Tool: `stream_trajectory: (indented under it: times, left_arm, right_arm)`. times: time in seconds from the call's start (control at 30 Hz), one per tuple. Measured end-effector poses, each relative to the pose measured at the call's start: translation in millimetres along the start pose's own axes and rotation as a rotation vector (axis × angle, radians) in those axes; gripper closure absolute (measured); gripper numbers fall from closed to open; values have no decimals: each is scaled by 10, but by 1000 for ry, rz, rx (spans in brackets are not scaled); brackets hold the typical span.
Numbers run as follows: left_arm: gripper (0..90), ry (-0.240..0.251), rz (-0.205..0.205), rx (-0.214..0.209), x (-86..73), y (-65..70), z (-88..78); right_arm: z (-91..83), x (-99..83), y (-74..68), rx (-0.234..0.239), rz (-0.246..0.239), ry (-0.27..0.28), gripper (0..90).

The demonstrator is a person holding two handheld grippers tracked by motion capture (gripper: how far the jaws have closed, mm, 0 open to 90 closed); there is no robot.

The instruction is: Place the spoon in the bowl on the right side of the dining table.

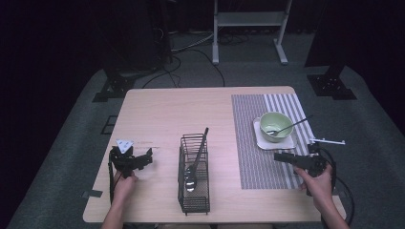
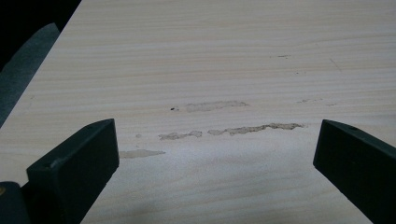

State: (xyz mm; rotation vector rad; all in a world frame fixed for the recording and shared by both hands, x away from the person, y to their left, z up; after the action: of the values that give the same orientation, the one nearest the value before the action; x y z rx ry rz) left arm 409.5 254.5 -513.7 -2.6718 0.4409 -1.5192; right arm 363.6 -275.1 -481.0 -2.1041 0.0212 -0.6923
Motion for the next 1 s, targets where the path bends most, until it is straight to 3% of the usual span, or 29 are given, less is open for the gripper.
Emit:
stream_trajectory:
  times: [1.0]
  left_arm:
    - [0, 1, 1, 0, 0, 0, -1]
  right_arm:
    - [-13, -271, -36, 9, -12, -23, 295]
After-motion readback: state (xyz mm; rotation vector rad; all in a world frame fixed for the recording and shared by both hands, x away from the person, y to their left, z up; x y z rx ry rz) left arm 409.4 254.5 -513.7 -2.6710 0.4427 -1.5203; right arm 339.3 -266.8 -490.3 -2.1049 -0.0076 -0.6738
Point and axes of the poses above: each handheld gripper's, and its own axes: z roughly forward along the jaws, x roughly out of its top, y roughly to its right, the point moved 7 cm from there along z, roughly forward along the jaws, and after that the axes turned 11 degrees about z, right-handed, at the moved point
